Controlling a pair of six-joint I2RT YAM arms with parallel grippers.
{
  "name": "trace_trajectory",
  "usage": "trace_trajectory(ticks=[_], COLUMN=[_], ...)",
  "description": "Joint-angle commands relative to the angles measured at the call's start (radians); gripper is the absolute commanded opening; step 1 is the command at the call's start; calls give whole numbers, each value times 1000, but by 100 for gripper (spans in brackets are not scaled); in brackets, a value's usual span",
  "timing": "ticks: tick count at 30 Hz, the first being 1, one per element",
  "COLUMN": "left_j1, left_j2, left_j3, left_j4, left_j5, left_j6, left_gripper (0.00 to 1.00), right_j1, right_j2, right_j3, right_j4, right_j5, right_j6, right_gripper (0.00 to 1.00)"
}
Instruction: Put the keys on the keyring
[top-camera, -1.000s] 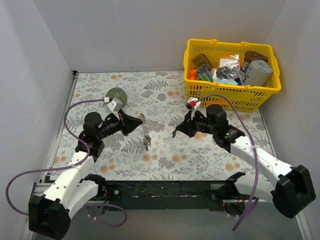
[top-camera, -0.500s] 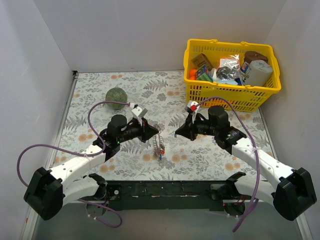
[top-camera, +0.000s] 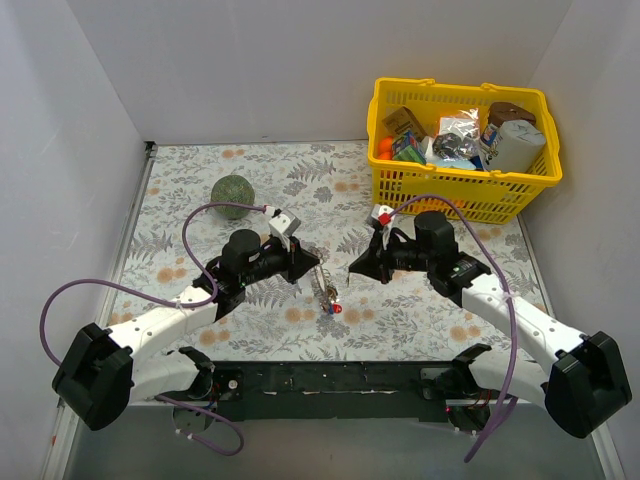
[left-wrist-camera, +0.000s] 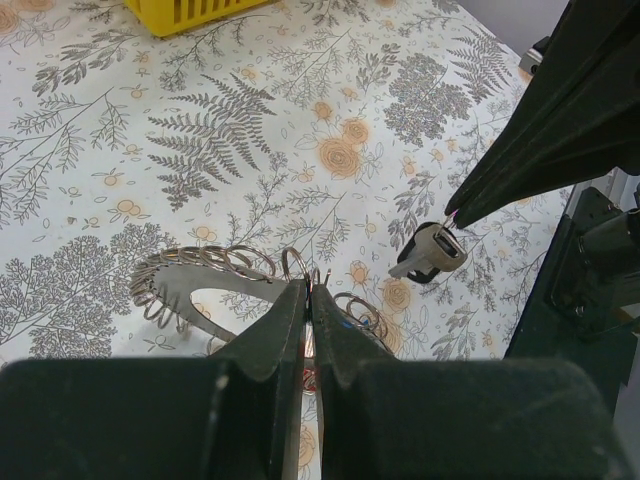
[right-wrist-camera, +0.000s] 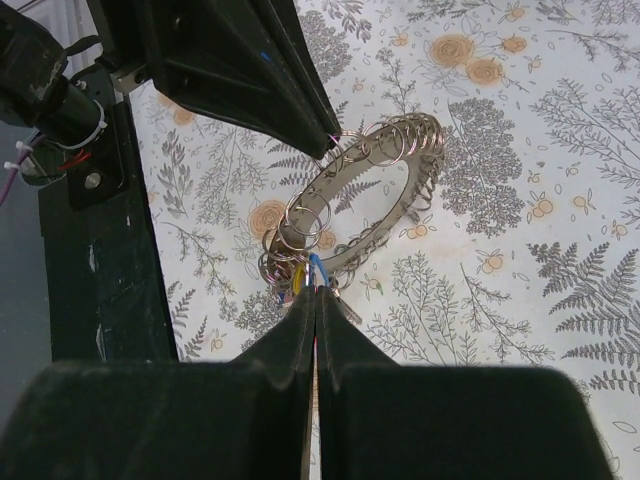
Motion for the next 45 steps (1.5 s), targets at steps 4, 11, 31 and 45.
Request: trace_trajectory(ticks=[4, 11, 31, 45], left_j1=[-12, -29, -133, -142], left_j2=[-29, -22, -14, -12], left_j3=[1, -7, -1, -1], left_j4=[48, 50, 35, 28], left_j5=[19, 27, -38, -35], left_j6=[25, 57, 155, 158], left_gripper=[0, 0, 0, 0], right_j1=[-6, -6, 43, 55], right_j2=[38, 75, 150, 163], right_j3=[51, 67, 128, 137], right_j4=[-10, -3, 29, 59], right_j5=[-50, -60, -130, -130], right_j6=[-21, -14, 8, 14], right_gripper=[1, 1, 1, 1])
